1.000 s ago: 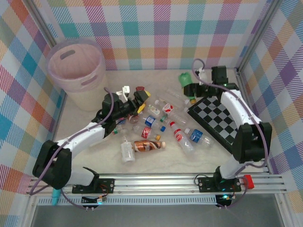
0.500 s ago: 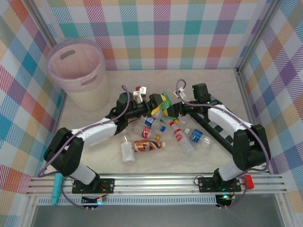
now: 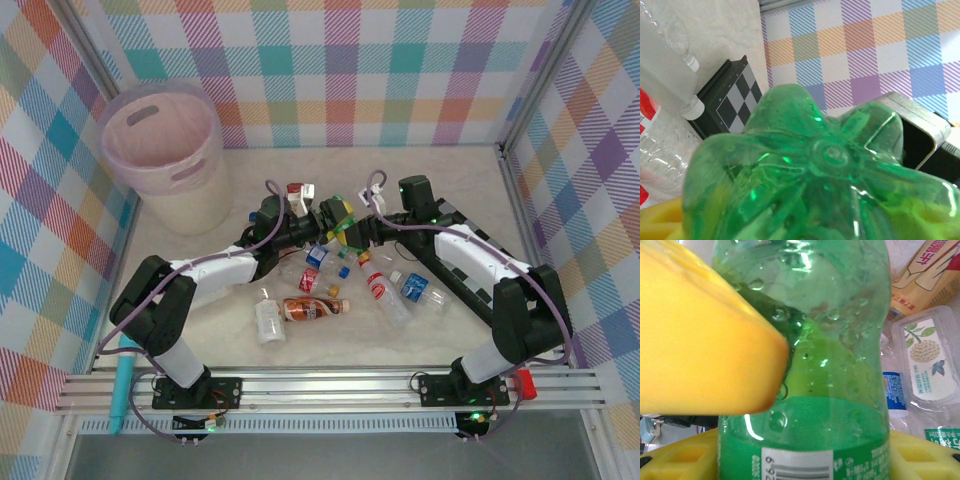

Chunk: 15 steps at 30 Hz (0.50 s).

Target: Put the plastic bottles in the bin

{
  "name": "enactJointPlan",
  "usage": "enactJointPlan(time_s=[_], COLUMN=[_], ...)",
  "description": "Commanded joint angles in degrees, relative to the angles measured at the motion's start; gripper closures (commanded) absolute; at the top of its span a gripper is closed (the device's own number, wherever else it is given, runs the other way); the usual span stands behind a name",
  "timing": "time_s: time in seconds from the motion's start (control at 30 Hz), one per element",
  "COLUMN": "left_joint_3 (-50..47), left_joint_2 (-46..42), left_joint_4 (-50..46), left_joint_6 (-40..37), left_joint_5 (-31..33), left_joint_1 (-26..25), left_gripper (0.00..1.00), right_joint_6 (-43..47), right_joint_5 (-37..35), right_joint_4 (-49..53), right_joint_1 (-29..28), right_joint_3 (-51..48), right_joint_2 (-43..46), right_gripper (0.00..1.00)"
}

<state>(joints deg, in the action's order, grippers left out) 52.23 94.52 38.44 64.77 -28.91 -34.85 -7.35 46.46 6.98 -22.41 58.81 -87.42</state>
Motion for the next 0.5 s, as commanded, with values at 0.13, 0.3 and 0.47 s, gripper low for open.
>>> enactJointPlan(time_s=[0.13, 0.3, 0.47], left_joint_3=[1.7, 4.7, 9.3], left_joint_2=[1.1, 0.8, -0.1], left_joint_4=[3.2, -2.3, -11.1], left_joint_6=[2.1, -0.7, -6.3], left_joint_5=[0.8, 1.0, 1.4], left_joint_1=[-0.4, -0.5, -0.3], left_gripper=[0.52, 0.57, 0.59], right_joint_6=[0.3, 2.9, 3.2], right_joint_5=[-0.2, -3.1, -6.5], right_joint_4=[-0.8, 4.6, 8.7], right_joint_1=[-0.7, -0.7, 0.5], right_joint_3=[0.0, 2.2, 2.2], right_joint_2=[1.2, 2.1, 8.2], right_gripper=[0.48, 0.18, 0.01])
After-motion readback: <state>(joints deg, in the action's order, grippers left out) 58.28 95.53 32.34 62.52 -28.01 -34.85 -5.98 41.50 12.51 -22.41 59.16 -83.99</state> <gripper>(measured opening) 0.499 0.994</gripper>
